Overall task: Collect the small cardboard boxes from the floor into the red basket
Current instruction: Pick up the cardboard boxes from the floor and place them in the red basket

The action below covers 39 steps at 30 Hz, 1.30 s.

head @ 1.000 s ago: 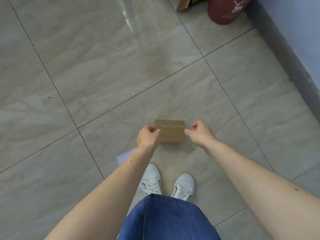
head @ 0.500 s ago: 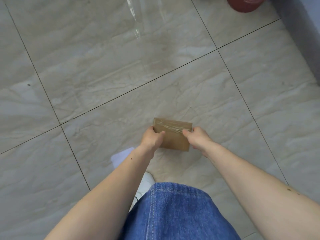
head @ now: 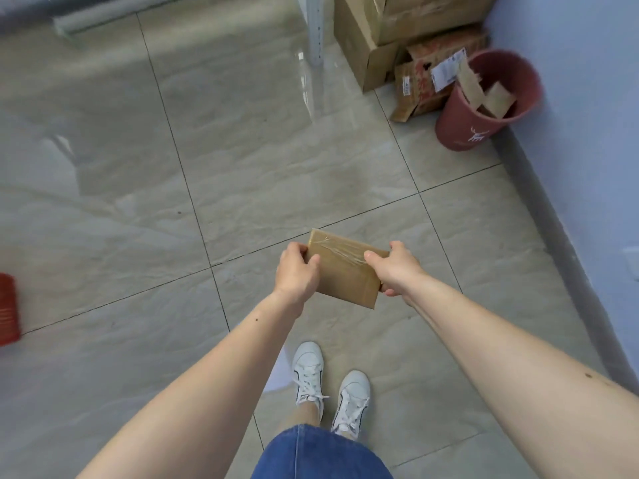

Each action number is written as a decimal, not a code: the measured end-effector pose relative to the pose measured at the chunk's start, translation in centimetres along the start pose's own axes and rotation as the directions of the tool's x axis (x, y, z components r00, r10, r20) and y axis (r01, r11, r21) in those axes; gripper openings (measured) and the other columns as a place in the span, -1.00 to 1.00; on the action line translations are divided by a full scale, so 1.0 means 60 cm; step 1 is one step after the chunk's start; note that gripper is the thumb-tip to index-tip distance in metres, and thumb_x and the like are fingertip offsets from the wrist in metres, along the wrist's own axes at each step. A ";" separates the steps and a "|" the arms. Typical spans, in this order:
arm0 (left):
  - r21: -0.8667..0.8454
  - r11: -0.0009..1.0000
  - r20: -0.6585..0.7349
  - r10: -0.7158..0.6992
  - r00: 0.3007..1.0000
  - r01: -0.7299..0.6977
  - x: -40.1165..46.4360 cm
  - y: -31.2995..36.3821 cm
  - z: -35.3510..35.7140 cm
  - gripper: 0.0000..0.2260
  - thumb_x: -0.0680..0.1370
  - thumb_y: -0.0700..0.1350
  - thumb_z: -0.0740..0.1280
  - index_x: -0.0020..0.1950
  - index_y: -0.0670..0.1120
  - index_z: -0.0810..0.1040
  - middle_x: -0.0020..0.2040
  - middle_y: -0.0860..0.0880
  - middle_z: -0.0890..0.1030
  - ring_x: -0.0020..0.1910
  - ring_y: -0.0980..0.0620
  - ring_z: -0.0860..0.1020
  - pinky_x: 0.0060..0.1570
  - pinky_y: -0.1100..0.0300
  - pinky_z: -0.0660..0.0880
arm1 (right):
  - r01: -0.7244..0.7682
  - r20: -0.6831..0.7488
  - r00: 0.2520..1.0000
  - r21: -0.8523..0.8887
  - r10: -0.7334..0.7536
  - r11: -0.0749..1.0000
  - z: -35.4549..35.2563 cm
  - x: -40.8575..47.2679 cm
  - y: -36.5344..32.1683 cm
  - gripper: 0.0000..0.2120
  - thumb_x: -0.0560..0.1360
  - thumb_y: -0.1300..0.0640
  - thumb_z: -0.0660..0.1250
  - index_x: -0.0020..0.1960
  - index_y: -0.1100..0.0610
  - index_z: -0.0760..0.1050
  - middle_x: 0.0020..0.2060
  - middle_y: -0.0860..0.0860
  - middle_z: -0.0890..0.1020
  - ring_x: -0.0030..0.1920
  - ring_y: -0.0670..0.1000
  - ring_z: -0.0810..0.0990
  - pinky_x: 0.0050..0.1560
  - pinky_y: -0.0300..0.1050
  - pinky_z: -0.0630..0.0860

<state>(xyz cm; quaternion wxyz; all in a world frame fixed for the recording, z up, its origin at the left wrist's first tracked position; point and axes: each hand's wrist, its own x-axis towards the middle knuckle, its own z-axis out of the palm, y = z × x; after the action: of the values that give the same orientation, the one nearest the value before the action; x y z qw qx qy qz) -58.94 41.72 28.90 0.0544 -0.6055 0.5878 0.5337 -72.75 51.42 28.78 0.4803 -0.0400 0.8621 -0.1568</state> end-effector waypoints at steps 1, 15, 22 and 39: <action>-0.015 1.000 -0.018 0.015 1.000 -0.015 -0.021 0.022 -0.021 -0.72 0.56 -0.08 0.22 0.25 -0.10 0.42 0.27 -0.08 0.46 0.22 -0.11 0.46 0.25 -0.05 0.44 | 0.012 0.001 1.000 -0.014 -0.012 1.000 -0.016 -0.028 -0.021 -0.38 0.53 -0.13 0.27 0.47 0.14 0.25 0.22 0.10 0.54 -0.04 0.20 0.69 0.01 0.14 0.66; -0.248 0.963 -0.316 0.024 0.948 -0.107 -0.269 0.107 -0.260 -0.82 0.55 -0.13 0.28 0.13 -0.07 0.38 0.20 -0.08 0.43 0.17 -0.13 0.45 0.09 0.02 0.46 | 0.322 -0.012 0.945 -0.139 -0.327 0.936 -0.082 -0.369 -0.210 -0.60 0.51 -0.11 0.35 0.12 0.09 0.25 0.07 0.09 0.57 -0.10 0.19 0.70 -0.31 -0.07 0.61; -0.348 0.931 -0.421 -0.052 0.905 -0.108 -0.339 0.037 -0.408 -0.67 0.51 -0.11 0.33 0.25 -0.06 0.38 0.24 -0.03 0.42 0.27 -0.14 0.41 0.27 -0.09 0.43 | 0.387 0.094 0.922 -0.221 -0.375 0.895 0.020 -0.509 -0.279 -0.55 0.48 -0.09 0.36 0.15 0.22 0.34 -0.14 0.00 0.56 -0.30 0.16 0.73 -0.24 -0.01 0.69; -0.372 0.917 -0.516 -0.075 0.854 -0.144 -0.418 -0.292 -0.881 -0.58 0.42 0.19 0.34 0.20 0.04 0.43 0.21 -0.03 0.50 0.28 -0.10 0.41 0.31 -0.03 0.39 | 0.407 0.467 0.827 -0.109 -0.315 0.907 0.469 -0.786 -0.457 -0.50 0.45 0.06 0.45 0.28 0.27 0.43 0.19 0.18 0.51 -0.26 0.19 0.75 -0.13 -0.02 0.69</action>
<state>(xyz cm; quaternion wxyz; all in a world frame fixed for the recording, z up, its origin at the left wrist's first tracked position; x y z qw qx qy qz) -8.14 26.77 59.30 -0.2400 -0.7142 0.4708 0.4589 -26.08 29.26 61.95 0.6165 -0.2861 0.7195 -0.1429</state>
